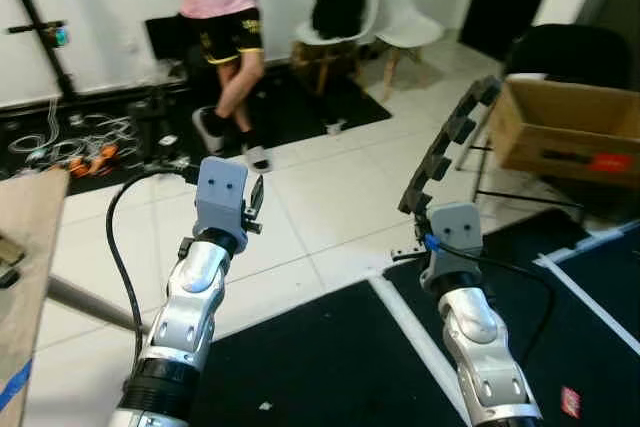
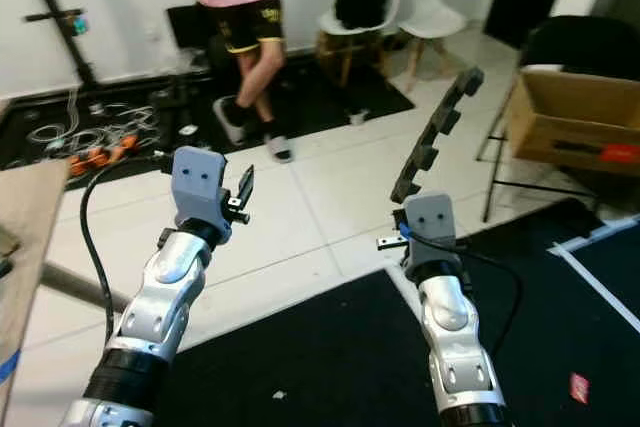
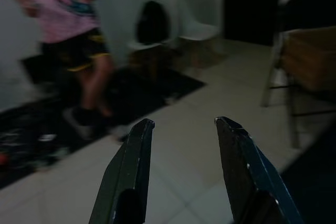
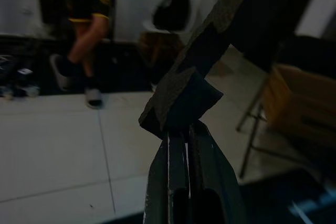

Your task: Picking trash to rubbish bin

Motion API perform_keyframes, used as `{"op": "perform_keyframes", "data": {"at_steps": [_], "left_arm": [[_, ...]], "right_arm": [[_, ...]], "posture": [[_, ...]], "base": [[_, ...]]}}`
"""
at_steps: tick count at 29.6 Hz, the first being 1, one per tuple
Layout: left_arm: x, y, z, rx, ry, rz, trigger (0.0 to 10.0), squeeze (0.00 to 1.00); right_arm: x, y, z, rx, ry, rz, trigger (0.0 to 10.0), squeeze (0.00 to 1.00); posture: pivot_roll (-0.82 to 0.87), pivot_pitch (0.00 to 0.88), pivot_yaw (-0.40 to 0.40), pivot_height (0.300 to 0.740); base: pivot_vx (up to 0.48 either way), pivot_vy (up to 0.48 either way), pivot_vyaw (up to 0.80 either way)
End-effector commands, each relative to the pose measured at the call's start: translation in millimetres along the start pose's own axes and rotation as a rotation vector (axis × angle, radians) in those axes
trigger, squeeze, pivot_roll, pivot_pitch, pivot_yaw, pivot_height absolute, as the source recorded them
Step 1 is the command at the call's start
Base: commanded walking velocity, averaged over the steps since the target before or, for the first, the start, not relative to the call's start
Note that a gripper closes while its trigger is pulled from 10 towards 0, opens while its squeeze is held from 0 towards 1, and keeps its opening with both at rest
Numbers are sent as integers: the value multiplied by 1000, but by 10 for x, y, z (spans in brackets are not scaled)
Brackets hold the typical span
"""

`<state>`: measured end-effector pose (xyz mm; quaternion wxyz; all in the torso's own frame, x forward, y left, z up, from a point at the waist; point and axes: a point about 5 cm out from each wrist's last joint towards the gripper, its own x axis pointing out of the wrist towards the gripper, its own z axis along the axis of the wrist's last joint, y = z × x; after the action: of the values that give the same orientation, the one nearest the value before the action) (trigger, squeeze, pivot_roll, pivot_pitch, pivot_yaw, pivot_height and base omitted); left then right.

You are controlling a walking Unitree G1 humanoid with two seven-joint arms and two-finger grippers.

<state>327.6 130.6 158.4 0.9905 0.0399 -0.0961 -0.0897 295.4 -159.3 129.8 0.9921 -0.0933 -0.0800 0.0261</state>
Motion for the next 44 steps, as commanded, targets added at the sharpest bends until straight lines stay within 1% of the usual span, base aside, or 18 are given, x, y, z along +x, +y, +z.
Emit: {"op": "perform_keyframes", "data": {"at_steps": [1, 3, 4, 5, 11, 15, 21, 27, 32, 34, 37, 40, 42, 43, 44], "left_arm": [[-60, -1, -131, -35, 68, -14, 10000, 0], [-83, -12, -216, -19, 119, -23, 10000, 0], [-83, -12, -216, -19, 119, -23, 10000, 0], [-98, -22, -268, -1, 144, -30, 10000, 0], [-128, -36, -336, -11, 173, -31, 10000, 0], [-122, -22, -333, 24, 179, -35, 10000, 0], [-77, -8, -275, 36, 166, -42, 10000, 0], [-47, 53, -231, 68, 160, -57, 10000, 0], [-40, 96, -213, 80, 160, -55, 10000, 0], [-40, 103, -217, 76, 166, -53, 10000, 0], [-49, 122, -266, 45, 197, -37, 10000, 0], [-56, 131, -288, 40, 204, -29, 10000, 0], [-64, 162, -345, 11, 221, 13, 10000, 0], [-65, 173, -364, -1, 229, 30, 10000, 0], [-65, 179, -372, -11, 227, 44, 10000, 0]], "right_arm": [[-54, 21, -133, 24, 57, 9, 10000, 0], [-73, 18, -190, 32, 87, 10, 10000, 0], [-73, 18, -190, 32, 87, 10, 10000, 0], [-89, 12, -234, 36, 107, 9, 10000, 0], [-146, -22, -333, 41, 139, -10, 10000, 0], [-160, -28, -353, 43, 146, -15, 10000, 0], [-144, -28, -394, 53, 153, -30, 10000, 0], [-132, 12, -420, 74, 153, -54, 10000, 0], [-143, 50, -439, 83, 157, -59, 10000, 0], [-143, 64, -445, 88, 157, -53, 10000, 0], [-142, 113, -473, 94, 186, -16, 10000, 0], [-144, 135, -478, 89, 188, -2, 10000, 0], [-143, 195, -464, 75, 179, 38, 10000, 0], [-142, 215, -455, 69, 174, 51, 10000, 0], [-138, 228, -445, 66, 172, 65, 10000, 0]], "posture": [[-61, 48, 63, 740], [-61, 48, 63, 740], [-61, 48, 63, 740], [-63, 49, 61, 740], [-62, 55, 62, 740], [-56, 59, 64, 740], [-22, 62, 91, 740], [5, 62, 125, 740], [15, 66, 133, 740], [15, 71, 135, 740], [9, 73, 134, 740], [-4, 73, 130, 740], [-27, 70, 100, 740], [-27, 70, 100, 740], [-34, 71, 73, 740]], "base": [[0, 0, -800], [0, 0, -800], [0, 0, -800], [0, 0, -800], [0, 0, -800], [0, 0, -800], [0, 0, -800], [0, 0, -800], [0, 0, -800], [0, 0, -800], [0, 0, -800], [0, 0, -533], [0, 0, 0], [0, 0, 0], [0, 0, 0]]}}
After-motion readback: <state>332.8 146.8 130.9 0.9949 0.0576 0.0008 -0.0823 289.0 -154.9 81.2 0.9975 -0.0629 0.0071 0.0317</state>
